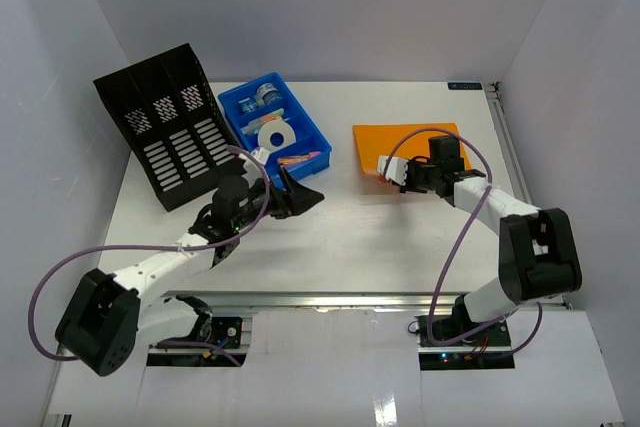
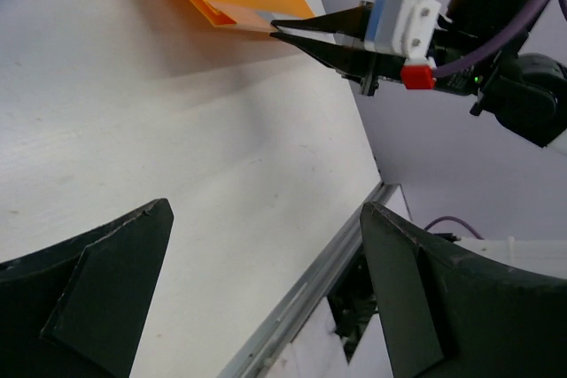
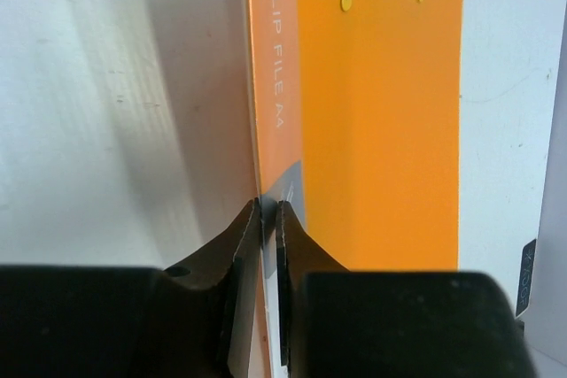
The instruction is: Organize the desk
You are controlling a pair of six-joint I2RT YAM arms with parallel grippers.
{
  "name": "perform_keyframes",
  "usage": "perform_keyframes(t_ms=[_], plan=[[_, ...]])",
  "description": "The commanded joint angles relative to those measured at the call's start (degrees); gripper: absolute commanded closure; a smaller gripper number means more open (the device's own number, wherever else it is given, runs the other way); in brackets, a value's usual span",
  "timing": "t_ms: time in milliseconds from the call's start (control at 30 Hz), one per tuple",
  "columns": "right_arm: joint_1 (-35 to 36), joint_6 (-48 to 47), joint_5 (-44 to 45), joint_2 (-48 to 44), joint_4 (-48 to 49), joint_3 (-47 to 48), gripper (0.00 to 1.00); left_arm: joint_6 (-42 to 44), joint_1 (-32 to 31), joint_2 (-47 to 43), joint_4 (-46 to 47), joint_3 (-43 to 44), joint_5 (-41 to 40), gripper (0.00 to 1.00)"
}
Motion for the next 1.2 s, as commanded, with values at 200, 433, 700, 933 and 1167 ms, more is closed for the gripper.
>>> perform_keyframes(t_ms=[200,433,700,933,1167], plan=[[-0.44,5.35,-8.8,-17.79,-5.92,-7.1,0.92,-15.43,-10.66,15.73,1.35,13.21,-14.01,0.02],[-0.38,6.66,-11.06,-25.04,-8.69,-10.35,0.92,-22.95,-13.42,26.99,0.57,20.28,-17.19,0.02],[-0.44,6.93,-12.4,-29.21,-9.88,-13.18,0.92,-28.98,-14.79,35.3,0.23,24.98,-16.72,0.02],[-0.31,6.56,-14.24,-31.28,-10.67,-14.52,0.92,-29.37,-15.16,38.15,0.51,28.05,-15.75,0.1],[-0.35,5.8,-16.2,-33.73,-13.12,-15.32,0.92,-29.05,-15.24,39.65,2.63,28.73,-13.88,0.37]])
